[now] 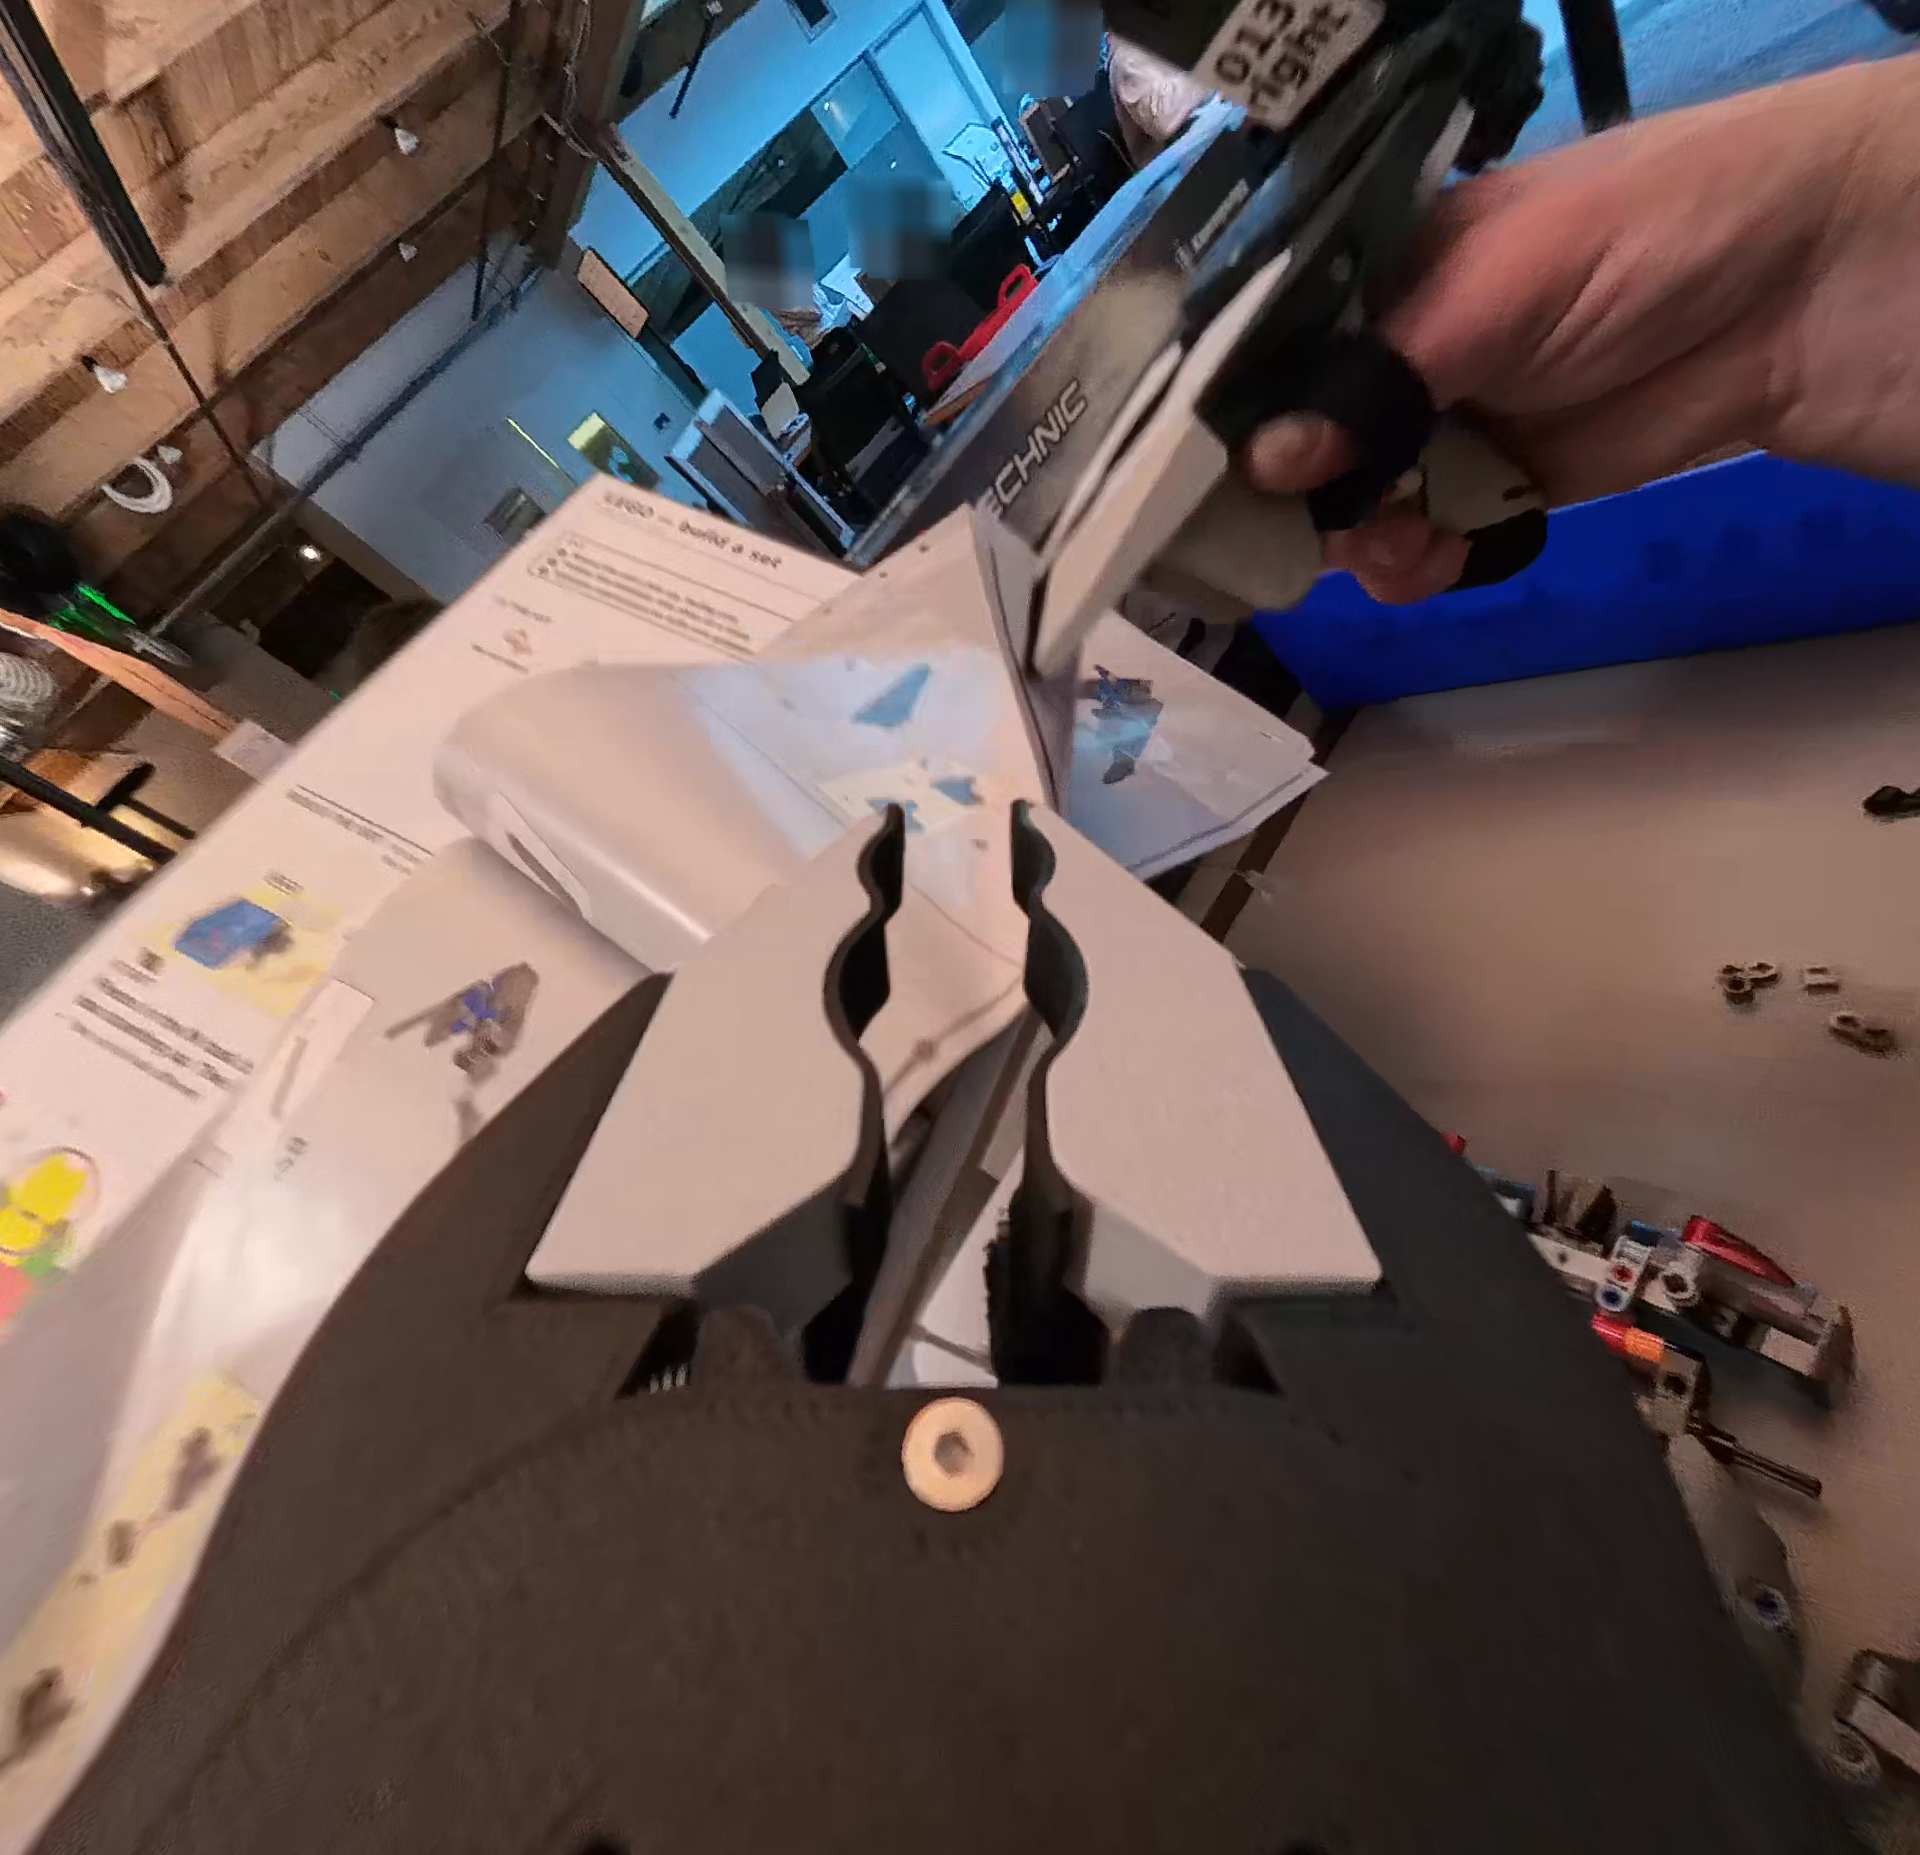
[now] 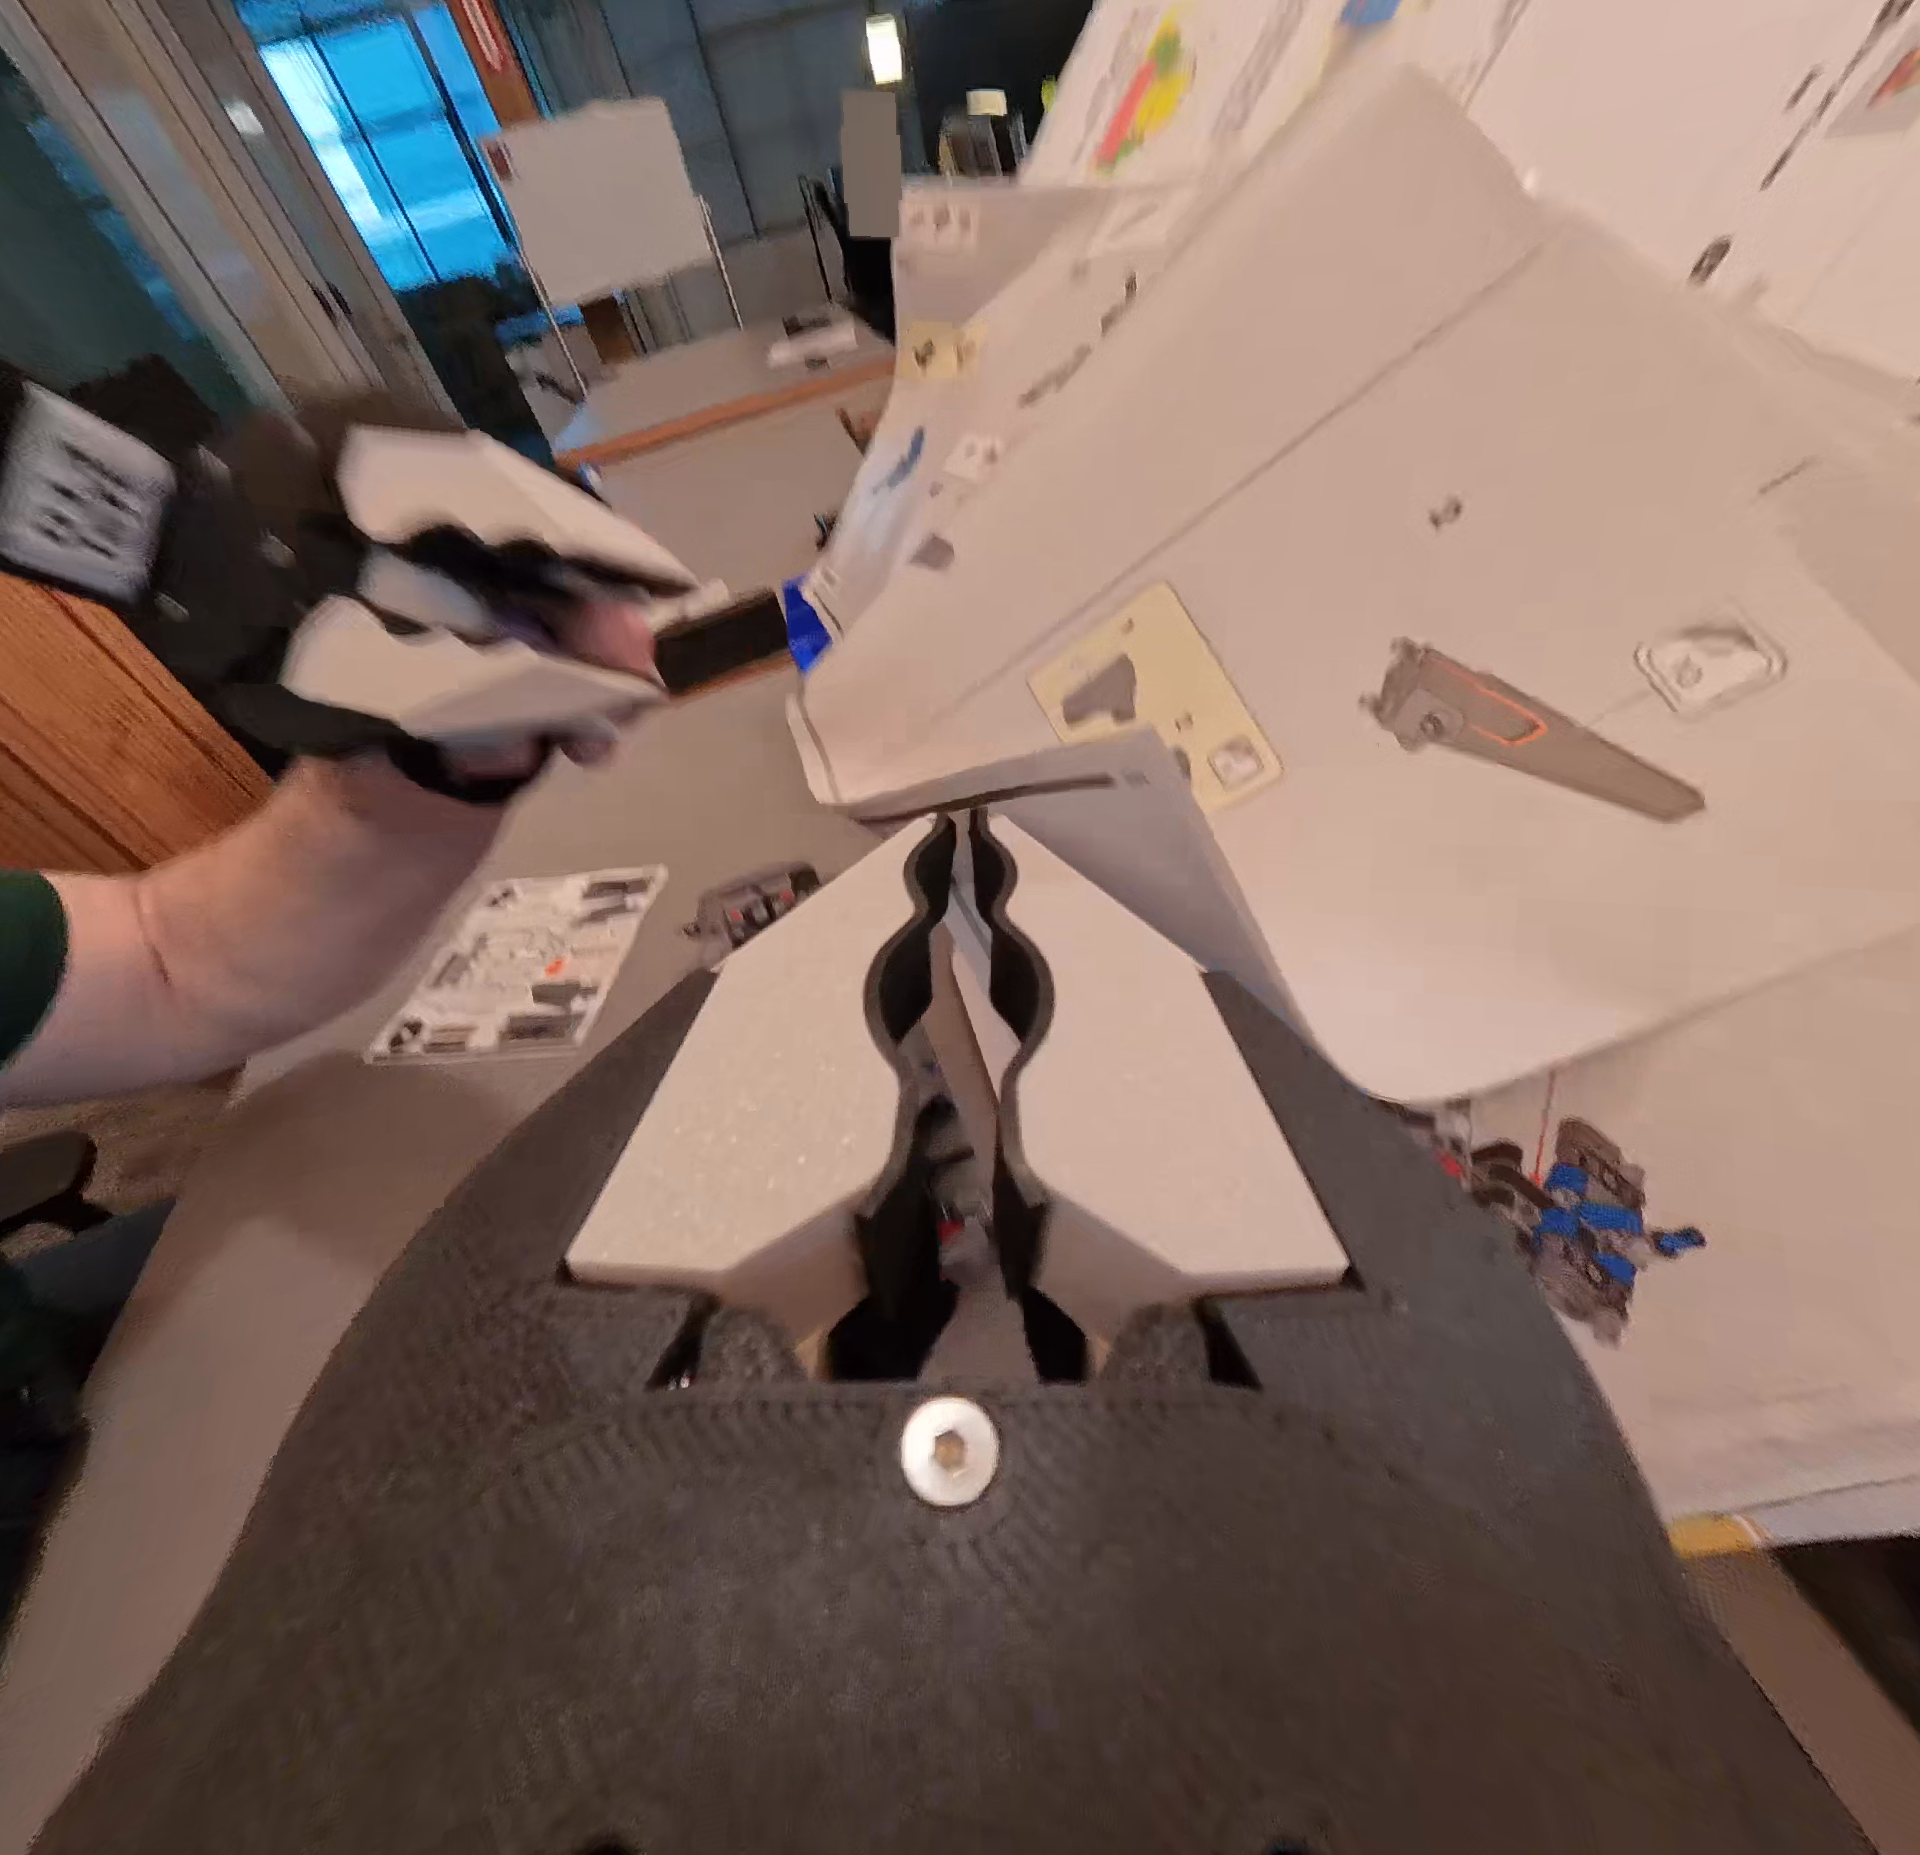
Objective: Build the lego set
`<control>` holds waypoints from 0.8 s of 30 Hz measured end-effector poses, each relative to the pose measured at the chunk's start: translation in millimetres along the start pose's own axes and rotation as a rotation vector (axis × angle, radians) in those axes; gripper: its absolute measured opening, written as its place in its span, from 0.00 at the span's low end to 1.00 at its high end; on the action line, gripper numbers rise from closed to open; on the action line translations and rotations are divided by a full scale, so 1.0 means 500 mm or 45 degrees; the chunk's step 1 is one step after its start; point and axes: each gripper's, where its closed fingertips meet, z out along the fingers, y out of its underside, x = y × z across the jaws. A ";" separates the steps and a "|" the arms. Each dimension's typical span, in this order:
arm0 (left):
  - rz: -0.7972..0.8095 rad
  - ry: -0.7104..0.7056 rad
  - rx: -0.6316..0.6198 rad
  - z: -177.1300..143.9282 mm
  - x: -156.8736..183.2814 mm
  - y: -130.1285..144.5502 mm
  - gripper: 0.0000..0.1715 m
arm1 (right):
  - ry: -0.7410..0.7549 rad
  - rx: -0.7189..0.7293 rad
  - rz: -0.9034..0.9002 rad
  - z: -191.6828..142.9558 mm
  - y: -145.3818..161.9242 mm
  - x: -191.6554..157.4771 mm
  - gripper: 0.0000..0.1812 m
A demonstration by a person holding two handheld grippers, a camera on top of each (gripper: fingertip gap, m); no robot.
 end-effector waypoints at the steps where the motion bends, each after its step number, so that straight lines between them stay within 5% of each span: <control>1: 0.035 0.008 -0.004 0.001 -0.002 -0.016 0.11 | 0.022 -0.061 -0.009 0.002 0.017 0.007 0.02; 4: 0.071 0.209 -0.132 0.036 0.033 -0.035 0.15 | 0.064 -0.124 -0.028 0.002 0.038 0.024 0.02; 11: 0.102 0.456 -0.480 0.132 0.075 0.039 0.10 | 0.046 -0.145 -0.056 -0.003 0.042 0.018 0.00; 18: -0.043 0.528 -0.506 0.145 0.075 0.048 0.00 | 0.027 -0.202 -0.062 -0.015 0.054 0.010 0.00; 24: -0.079 0.432 -0.386 0.136 0.063 0.033 0.00 | 0.106 -0.278 -0.004 -0.050 0.063 0.023 0.19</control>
